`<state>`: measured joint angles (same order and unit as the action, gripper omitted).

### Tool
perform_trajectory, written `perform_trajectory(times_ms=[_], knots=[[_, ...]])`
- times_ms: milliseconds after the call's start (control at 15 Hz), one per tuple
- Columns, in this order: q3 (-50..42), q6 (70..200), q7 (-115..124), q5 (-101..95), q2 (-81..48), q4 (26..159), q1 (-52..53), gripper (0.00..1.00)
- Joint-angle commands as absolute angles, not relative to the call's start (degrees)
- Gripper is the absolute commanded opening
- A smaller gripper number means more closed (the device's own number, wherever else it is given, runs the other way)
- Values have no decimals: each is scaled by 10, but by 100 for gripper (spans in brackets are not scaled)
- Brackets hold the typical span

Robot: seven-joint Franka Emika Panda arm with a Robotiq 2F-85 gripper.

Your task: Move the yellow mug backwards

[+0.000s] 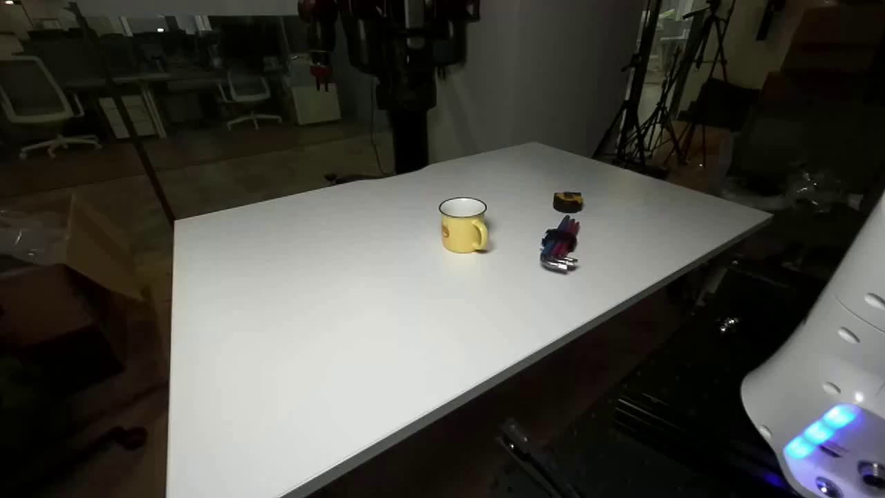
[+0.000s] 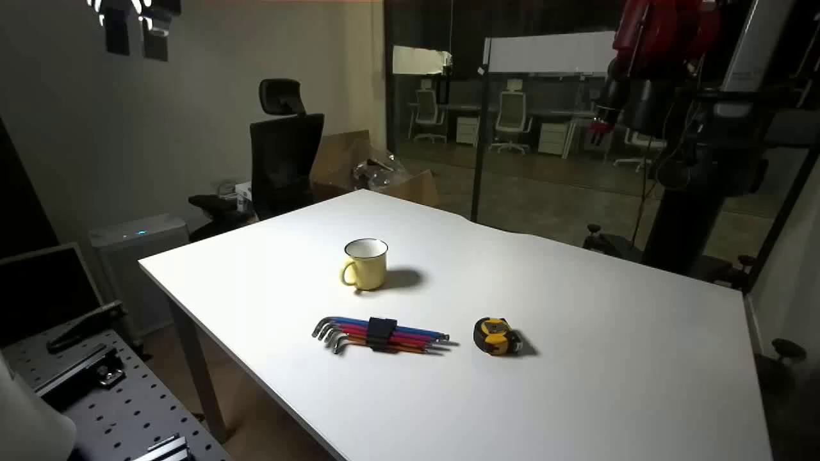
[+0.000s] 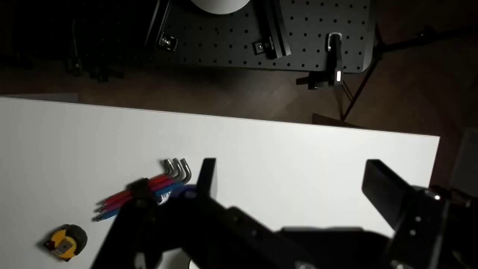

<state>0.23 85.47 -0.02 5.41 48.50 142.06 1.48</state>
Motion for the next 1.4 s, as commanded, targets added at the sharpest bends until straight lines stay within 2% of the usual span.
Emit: perform_trajectory(times_ms=[0, 933, 1067, 1333], knots=[[4, 855, -2, 55, 484, 1419, 12, 100], [4, 855, -2, 55, 485, 1419, 12, 100], [5, 908, 9, 51, 476, 1426, 1, 100], [2, 1117, 19, 5, 427, 1448, -36, 100]])
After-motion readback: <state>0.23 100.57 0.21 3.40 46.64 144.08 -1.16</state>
